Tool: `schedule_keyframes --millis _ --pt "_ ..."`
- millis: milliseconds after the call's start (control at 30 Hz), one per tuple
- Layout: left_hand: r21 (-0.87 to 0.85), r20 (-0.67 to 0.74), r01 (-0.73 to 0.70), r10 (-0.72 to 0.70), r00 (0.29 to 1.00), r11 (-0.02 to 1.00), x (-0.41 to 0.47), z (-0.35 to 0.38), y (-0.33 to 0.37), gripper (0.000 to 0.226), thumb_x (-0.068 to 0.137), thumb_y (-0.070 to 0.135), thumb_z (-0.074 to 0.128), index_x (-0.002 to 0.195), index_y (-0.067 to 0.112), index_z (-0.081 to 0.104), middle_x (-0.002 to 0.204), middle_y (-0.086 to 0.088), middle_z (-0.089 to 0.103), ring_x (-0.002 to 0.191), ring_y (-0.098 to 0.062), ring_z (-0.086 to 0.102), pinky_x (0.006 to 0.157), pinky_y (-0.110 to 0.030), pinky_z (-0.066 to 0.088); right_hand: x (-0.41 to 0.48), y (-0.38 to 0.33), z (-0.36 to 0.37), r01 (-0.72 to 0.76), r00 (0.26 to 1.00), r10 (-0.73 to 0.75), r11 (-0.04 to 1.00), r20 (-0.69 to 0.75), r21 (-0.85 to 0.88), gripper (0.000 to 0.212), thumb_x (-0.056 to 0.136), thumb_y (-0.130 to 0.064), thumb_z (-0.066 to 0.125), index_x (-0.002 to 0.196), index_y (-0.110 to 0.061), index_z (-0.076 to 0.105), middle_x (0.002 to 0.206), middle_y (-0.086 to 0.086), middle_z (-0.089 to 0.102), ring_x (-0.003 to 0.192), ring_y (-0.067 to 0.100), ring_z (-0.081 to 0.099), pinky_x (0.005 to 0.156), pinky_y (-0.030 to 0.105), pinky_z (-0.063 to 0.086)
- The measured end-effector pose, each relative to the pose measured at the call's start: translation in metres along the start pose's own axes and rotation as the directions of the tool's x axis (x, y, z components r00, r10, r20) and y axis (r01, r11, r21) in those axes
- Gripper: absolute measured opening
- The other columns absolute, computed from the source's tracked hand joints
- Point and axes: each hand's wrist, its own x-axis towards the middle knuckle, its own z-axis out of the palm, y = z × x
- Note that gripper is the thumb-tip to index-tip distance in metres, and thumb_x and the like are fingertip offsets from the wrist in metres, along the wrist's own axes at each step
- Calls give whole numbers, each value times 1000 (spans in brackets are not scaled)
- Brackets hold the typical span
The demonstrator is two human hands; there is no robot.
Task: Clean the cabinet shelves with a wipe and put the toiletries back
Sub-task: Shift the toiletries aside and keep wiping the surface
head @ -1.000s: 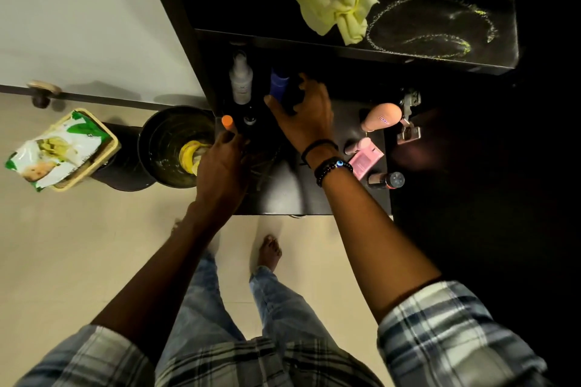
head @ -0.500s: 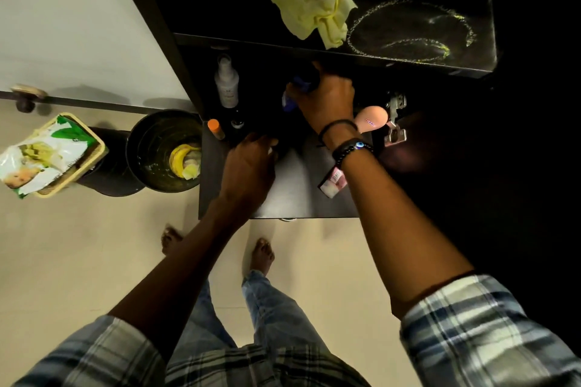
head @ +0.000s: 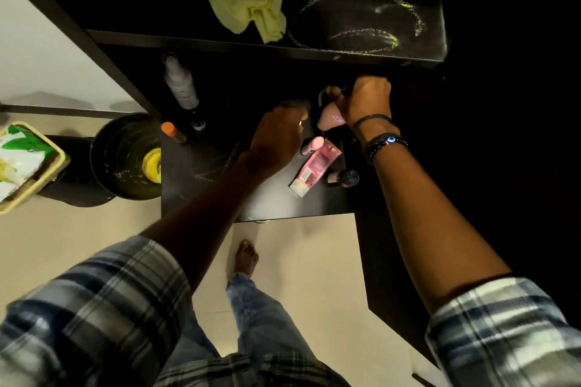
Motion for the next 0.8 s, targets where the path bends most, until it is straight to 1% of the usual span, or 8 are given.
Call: schedule_keyframes --millis 167,300,367,500,600,667,700,800 --pt "27 19 -44 44 999 999 10 6 1 29 88 2 52 115 -3 60 109 -23 63 104 -37 58 91 -41 44 5 1 1 20 999 -19 999 31 -25 35 94 -28 52 107 2 65 110 24 65 105 37 58 87 34 41" --pt "26 35 20 -21 999 999 18 12 1 34 90 8 54 124 5 56 120 -16 61 113 -29 55 96 -33 40 4 2 -1 27 999 -27 1000 25 -13 36 95 -27 50 110 3 63 115 25 62 110 37 55 92 35 37" --pt "17 46 37 -37 998 999 19 14 2 37 89 7 56 126 6 54 122 -15 60 115 -29 55 97 -33 42 2 2 -2 36 999 -36 999 -1 -3 36 95 -26 50 112 4 61 117 25 61 112 37 53 92 35 36" --pt "-3 19 7 -7 1000 1000 13 11 -3 38 89 9 55 127 4 54 121 -16 61 112 -31 57 97 -34 42 -6 2 -5 37 994 -29 996 -104 82 33 92 -21 55 112 5 59 118 26 58 112 39 52 92 37 39" --pt "-18 -88 -57 56 995 998 1 0 -9 32 90 13 55 118 -1 60 108 -21 67 97 -36 64 87 -30 42 -18 0 -7 90 958 -30 975 -284 203 29 86 -14 61 109 5 60 112 27 60 104 42 55 85 39 43" --pt "-60 -115 19 -26 993 998 -10 -14 -10 30 91 14 57 118 1 62 109 -19 68 95 -33 66 84 -30 45 -26 -4 -4 132 920 -20 956 -390 263 25 82 -13 67 99 5 62 101 27 62 95 42 58 77 39 45" --pt "-79 -147 44 -56 988 996 -16 -18 -14 30 91 15 57 118 3 62 110 -17 68 94 -31 66 82 -28 46 -30 -8 -2 129 917 -7 951 -399 279 26 82 -16 69 95 5 62 97 27 62 93 41 58 75 39 44" --pt "-137 -213 148 -175 961 979 -42 -38 -29 28 90 13 60 118 9 62 112 -9 68 95 -21 66 81 -14 41 -40 -26 14 142 950 -28 926 -312 351 34 82 -25 70 105 -1 63 104 22 59 97 37 58 82 39 46"
